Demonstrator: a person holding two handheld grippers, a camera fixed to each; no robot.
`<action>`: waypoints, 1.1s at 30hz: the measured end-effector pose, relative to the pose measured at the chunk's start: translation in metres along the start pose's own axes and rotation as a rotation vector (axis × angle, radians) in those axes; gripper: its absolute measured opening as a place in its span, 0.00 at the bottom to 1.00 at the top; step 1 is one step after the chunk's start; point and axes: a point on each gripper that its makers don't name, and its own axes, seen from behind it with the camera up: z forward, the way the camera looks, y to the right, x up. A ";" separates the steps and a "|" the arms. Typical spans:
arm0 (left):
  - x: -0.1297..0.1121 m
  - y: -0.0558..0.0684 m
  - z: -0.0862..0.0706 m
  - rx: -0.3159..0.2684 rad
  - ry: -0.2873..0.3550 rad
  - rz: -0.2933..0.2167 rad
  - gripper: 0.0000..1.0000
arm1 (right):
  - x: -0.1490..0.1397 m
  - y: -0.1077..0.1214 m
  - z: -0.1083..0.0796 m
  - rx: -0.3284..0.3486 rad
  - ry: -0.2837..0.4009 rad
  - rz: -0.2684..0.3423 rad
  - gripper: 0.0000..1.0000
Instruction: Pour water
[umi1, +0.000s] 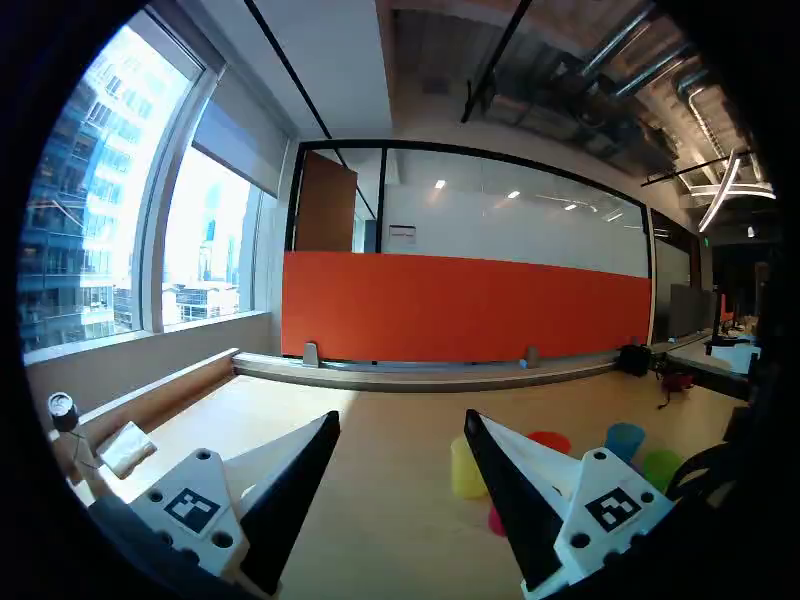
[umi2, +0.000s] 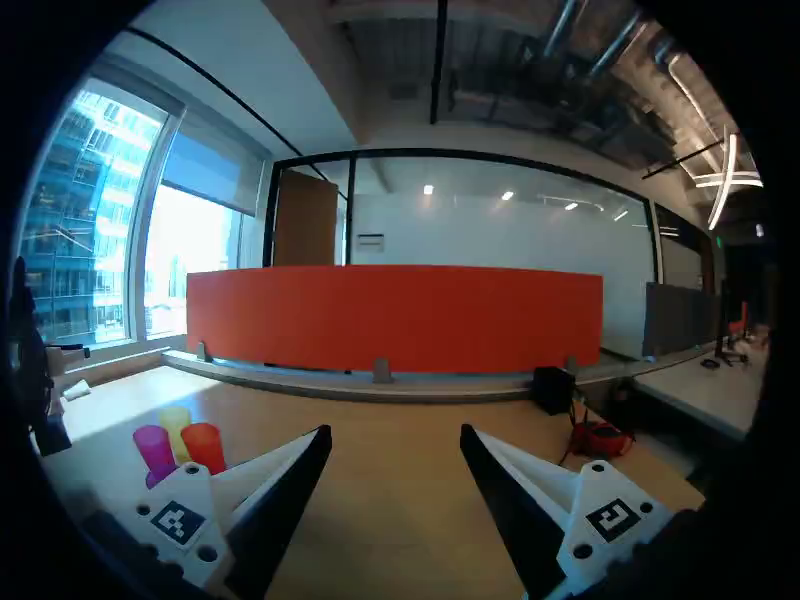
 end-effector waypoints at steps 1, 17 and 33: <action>0.005 0.000 0.000 -0.001 0.000 0.003 0.92 | 0.003 -0.001 0.000 0.002 0.000 0.000 0.99; 0.088 -0.003 0.001 -0.024 0.020 0.063 0.92 | 0.083 -0.011 0.002 0.041 0.017 -0.032 0.99; 0.130 0.014 0.003 -0.108 0.007 0.061 0.92 | 0.123 -0.011 0.002 0.053 0.013 -0.012 0.99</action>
